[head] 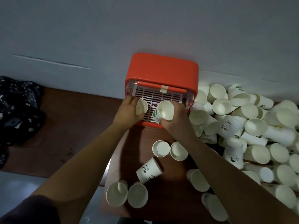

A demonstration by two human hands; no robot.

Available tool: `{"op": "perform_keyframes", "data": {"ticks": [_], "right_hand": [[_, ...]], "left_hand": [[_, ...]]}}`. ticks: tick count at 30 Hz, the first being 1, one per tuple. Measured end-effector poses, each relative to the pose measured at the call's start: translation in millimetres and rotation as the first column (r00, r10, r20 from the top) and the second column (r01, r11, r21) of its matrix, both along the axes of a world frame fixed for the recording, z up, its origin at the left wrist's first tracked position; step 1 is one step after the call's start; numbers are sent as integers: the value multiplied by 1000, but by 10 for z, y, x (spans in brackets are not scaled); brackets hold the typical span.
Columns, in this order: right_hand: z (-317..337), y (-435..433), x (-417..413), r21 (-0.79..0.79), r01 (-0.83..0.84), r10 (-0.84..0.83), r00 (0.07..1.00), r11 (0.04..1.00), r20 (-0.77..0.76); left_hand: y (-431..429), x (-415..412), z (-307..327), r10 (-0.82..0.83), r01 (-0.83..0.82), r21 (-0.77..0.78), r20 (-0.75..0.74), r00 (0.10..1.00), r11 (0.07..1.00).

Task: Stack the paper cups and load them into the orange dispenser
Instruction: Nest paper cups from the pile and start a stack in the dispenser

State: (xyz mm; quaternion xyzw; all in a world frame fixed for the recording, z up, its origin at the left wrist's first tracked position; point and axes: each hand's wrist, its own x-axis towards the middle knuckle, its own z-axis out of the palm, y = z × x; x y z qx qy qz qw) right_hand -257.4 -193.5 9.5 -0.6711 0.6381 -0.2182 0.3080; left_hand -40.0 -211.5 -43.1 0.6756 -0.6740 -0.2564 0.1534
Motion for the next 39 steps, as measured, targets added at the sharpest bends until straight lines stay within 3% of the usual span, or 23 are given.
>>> {"op": "perform_keyframes", "data": {"ticks": [2, 7, 11, 13, 18, 28, 32, 35, 37, 39], "right_hand": [[8, -35, 94, -8, -27, 28, 999, 1000, 25], [11, -150, 410, -77, -91, 99, 988, 993, 115], [-24, -224, 680, -83, -132, 138, 988, 988, 65], [-27, -253, 792, -108, -168, 170, 985, 980, 6], [-144, -224, 854, -145, -193, 184, 980, 970, -76], [-507, -187, 799, 101, -332, 347, 895, 938, -281], [-256, 66, 734, 12, -353, 344, 903, 936, -257], [-6, 584, 616, -77, -449, 432, 886, 890, -169], [51, 960, 539, -76, -539, 519, 835, 839, -183], [72, 1280, 462, 37, -587, 584, 795, 809, -165]], "left_hand": [[-2, 52, 4, -7, 7, 10, 8, 1000, 1000], [123, 279, 91, 21, -12, 59, -169, 985, 998], [374, 446, 225, 201, -196, 48, -284, 938, 979], [553, 533, 237, 226, -211, 80, -295, 928, 974], [1002, 710, 190, 211, -164, 181, -278, 937, 970], [1744, 793, 220, 163, -54, 342, -297, 941, 938], [1958, 761, 276, 77, 27, 360, -271, 960, 933], [2091, 703, 325, 29, 80, 373, -277, 960, 924], [2196, 673, 342, -28, 133, 361, -280, 960, 923], [2304, 650, 353, -83, 183, 354, -281, 956, 917]]}}
